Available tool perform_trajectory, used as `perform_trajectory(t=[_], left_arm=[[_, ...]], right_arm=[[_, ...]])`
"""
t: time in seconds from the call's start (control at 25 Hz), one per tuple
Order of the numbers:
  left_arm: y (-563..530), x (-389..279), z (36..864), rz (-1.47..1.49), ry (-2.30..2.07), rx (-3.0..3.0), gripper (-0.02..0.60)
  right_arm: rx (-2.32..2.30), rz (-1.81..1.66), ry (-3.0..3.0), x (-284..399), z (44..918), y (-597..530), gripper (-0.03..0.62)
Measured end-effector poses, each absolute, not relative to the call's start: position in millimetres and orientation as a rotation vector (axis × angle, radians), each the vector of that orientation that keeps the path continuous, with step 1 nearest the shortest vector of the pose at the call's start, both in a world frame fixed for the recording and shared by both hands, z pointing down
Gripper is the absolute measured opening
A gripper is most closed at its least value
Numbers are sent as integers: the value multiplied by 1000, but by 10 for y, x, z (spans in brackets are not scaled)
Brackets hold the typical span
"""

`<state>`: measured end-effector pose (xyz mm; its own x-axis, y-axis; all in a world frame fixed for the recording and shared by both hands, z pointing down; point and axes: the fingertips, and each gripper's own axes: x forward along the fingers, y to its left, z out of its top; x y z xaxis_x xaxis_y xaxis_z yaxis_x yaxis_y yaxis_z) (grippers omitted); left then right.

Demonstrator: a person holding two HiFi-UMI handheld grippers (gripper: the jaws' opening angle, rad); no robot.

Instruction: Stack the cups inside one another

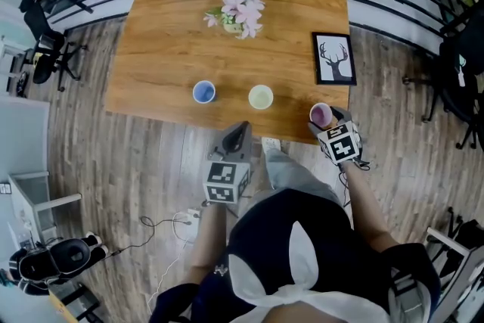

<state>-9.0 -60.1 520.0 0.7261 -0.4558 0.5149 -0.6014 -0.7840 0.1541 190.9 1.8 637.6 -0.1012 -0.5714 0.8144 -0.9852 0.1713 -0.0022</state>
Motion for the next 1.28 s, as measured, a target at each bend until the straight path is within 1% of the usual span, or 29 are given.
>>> perform_trajectory(t=[0.6, 1.28], left_arm=[[-592, -104, 5220, 656, -831, 2618, 17], [-615, -275, 5115, 622, -872, 2632, 17]], right_arm=[[1493, 725, -1808, 1893, 6121, -72, 336], [1547, 517, -1944, 1700, 5131, -294, 336]])
